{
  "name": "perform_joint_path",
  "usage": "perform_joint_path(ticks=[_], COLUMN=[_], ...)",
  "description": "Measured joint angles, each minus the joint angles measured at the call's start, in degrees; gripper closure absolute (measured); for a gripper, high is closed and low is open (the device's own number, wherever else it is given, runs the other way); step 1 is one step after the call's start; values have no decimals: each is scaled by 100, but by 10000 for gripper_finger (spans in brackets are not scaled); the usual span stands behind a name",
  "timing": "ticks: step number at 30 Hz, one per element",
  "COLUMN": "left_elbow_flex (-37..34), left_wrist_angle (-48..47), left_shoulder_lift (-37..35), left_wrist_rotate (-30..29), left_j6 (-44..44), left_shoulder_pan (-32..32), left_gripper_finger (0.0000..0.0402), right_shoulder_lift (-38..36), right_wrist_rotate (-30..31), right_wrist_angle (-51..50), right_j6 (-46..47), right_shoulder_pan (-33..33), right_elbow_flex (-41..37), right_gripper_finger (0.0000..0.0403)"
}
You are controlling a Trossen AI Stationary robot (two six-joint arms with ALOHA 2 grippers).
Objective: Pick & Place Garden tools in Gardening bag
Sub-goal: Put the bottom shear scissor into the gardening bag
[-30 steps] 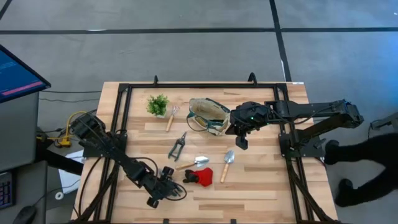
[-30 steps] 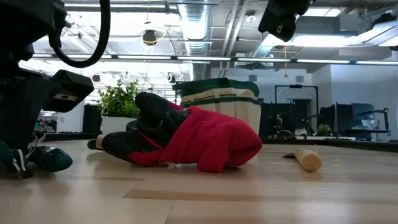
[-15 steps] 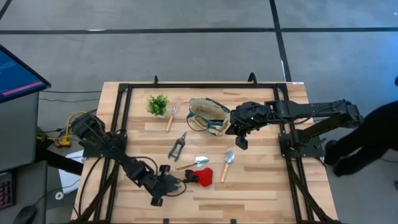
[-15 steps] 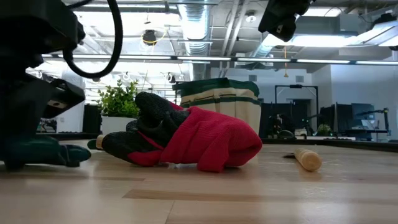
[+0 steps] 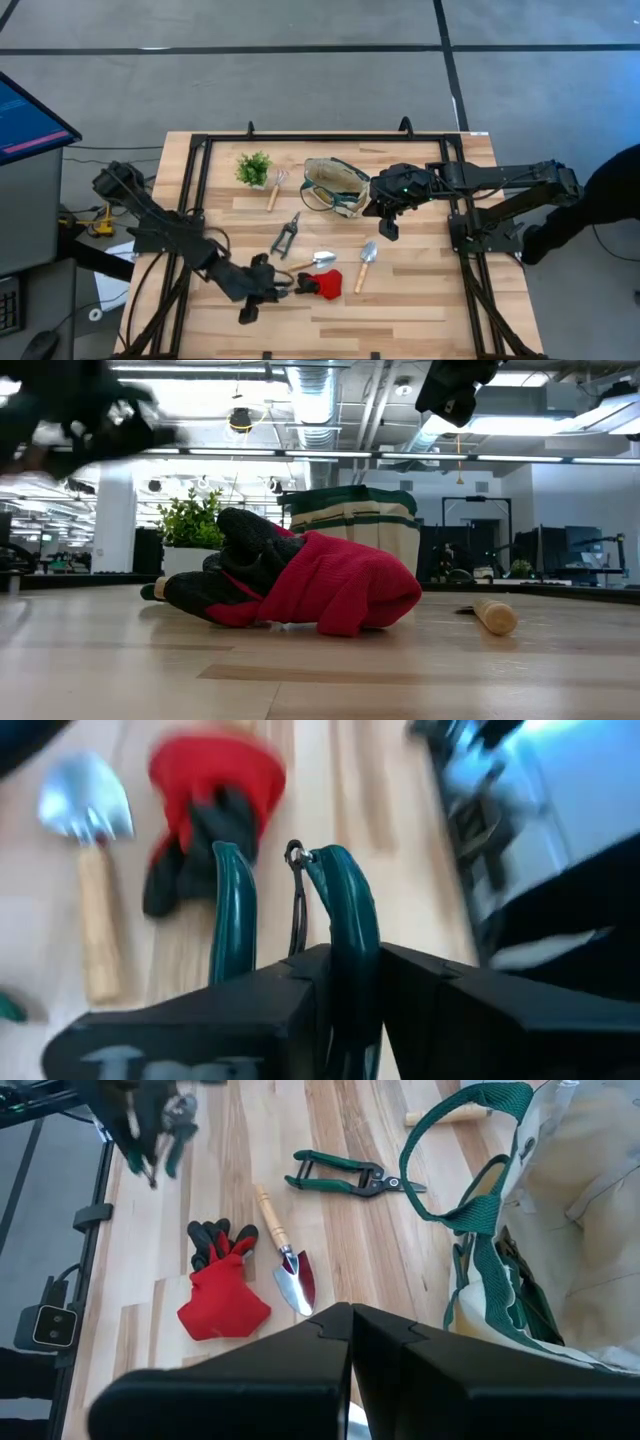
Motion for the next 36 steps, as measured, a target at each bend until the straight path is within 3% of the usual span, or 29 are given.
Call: perform_joint_path(ticks=[6, 14, 17, 28, 36], left_elbow_flex=[0, 4, 5, 9, 15], left_wrist_angle=[14, 46, 52, 108, 268], left_shoulder_lift=[-1011, -2199, -2496, -2629, -2607], left_wrist_rotate=[-402, -1536, -1695, -1510, -511], left_j6=[-49, 799, 1081, 1678, 2126], left_shoulder_pan=[292, 618, 827, 2018, 2893], left_gripper_finger=[351, 352, 352, 352, 352], right_shoulder_lift=[0, 0, 0, -315, -821], right_wrist_rotate=[-2, -2, -2, 0, 4], right_wrist_angle=[-2, -13, -9, 154, 542], right_j6=[-1, 0, 0, 214, 304], right_shoulder_pan=[54, 89, 89, 85, 85], right_elbow_flex=[2, 2, 2, 2, 2], right_gripper_finger=[403, 403, 403, 403, 403])
